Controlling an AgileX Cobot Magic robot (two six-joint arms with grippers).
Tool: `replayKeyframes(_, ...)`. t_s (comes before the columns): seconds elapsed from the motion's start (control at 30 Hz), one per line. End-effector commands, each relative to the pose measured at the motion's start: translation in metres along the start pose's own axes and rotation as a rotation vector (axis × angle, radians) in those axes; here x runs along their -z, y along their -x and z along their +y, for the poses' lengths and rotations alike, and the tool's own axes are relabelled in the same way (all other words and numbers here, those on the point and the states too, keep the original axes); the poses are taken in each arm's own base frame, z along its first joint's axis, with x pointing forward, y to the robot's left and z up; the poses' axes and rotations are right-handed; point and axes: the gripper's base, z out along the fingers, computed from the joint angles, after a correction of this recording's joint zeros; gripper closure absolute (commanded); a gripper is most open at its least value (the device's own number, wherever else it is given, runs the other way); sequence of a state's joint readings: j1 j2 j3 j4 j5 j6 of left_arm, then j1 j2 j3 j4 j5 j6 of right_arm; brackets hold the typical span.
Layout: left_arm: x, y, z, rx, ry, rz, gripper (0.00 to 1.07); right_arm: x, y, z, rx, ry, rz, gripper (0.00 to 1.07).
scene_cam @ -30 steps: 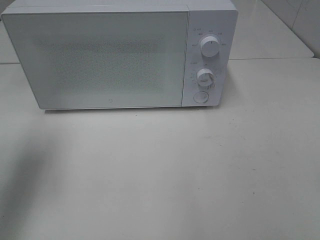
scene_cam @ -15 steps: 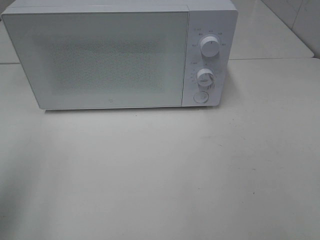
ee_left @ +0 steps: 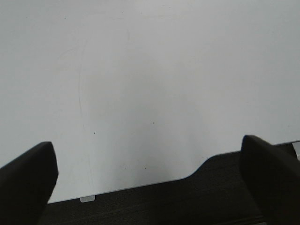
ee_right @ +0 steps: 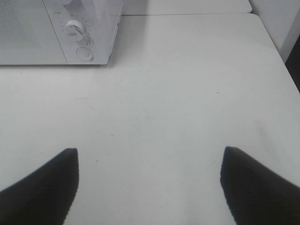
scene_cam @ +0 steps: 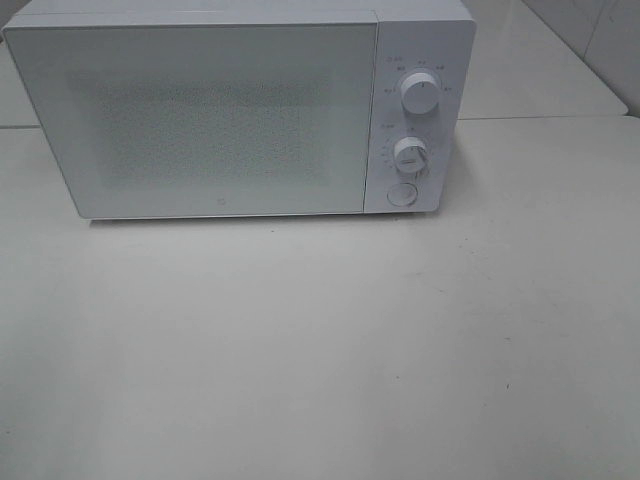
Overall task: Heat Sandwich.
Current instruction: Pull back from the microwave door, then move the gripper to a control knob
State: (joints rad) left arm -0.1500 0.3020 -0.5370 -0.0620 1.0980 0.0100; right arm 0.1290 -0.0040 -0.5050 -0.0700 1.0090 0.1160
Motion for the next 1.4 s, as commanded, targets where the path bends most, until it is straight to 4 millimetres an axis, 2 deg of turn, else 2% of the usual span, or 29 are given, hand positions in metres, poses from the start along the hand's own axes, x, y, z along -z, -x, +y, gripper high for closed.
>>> replayKeyframes(0.03, 0.004, -0.007, 0.0, -0.01, 0.001, -0.069, 0.09, 0.003, -0.002, 0.0, -0.016, -0.004, -0.037, 0.32)
replayKeyframes(0.5, 0.02, -0.02, -0.001, -0.009, 0.001, -0.2, 0.09, 0.003, -0.002, 0.0, -0.016, -0.004, -0.037, 0.32)
replayKeyframes(0.83, 0.035, -0.035, -0.004, 0.075, 0.141, -0.344, 0.09, 0.003, -0.002, 0.0, -0.016, -0.004, -0.037, 0.32)
replayKeyframes(1.4, 0.034, -0.034, -0.004, 0.089, 0.153, -0.339, 0.09, 0.003, -0.002, 0.0, -0.016, -0.004, -0.036, 0.32)
